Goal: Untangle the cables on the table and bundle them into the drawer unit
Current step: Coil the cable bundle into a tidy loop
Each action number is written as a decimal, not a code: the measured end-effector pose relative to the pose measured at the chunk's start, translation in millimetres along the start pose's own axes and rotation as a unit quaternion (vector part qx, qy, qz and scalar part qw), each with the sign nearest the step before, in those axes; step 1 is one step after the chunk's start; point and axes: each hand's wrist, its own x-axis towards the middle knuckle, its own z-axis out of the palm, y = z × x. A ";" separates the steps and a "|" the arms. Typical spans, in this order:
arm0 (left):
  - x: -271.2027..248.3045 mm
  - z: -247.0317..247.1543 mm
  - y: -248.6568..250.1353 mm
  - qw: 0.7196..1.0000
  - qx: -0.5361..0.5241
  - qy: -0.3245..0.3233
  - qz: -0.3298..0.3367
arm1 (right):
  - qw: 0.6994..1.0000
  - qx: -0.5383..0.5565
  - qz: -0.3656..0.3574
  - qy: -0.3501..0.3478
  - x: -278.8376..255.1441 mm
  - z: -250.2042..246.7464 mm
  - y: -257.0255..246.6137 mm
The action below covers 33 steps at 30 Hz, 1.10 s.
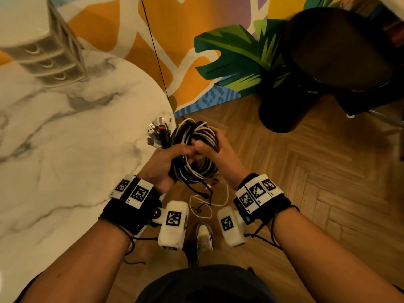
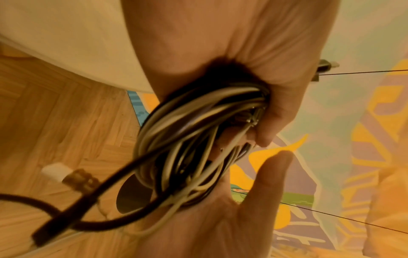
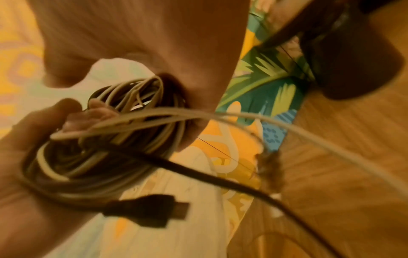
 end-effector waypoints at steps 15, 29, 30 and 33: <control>-3.9 3.8 -6.3 1.000 0.020 -0.003 -0.005 | 0.998 -0.044 -0.049 0.024 -13.4 13.6 9.4; -6.9 -4.2 -9.9 0.995 0.011 -0.082 -0.050 | 0.997 -0.034 -0.010 -0.062 -10.3 -2.0 17.8; -6.5 -4.5 -9.4 0.996 0.019 -0.076 -0.048 | 0.997 -0.021 0.000 -0.073 -8.7 -4.5 17.3; -5.9 -4.2 -7.9 0.994 0.052 -0.079 -0.049 | 0.992 0.049 0.041 -0.106 -9.2 -11.3 8.1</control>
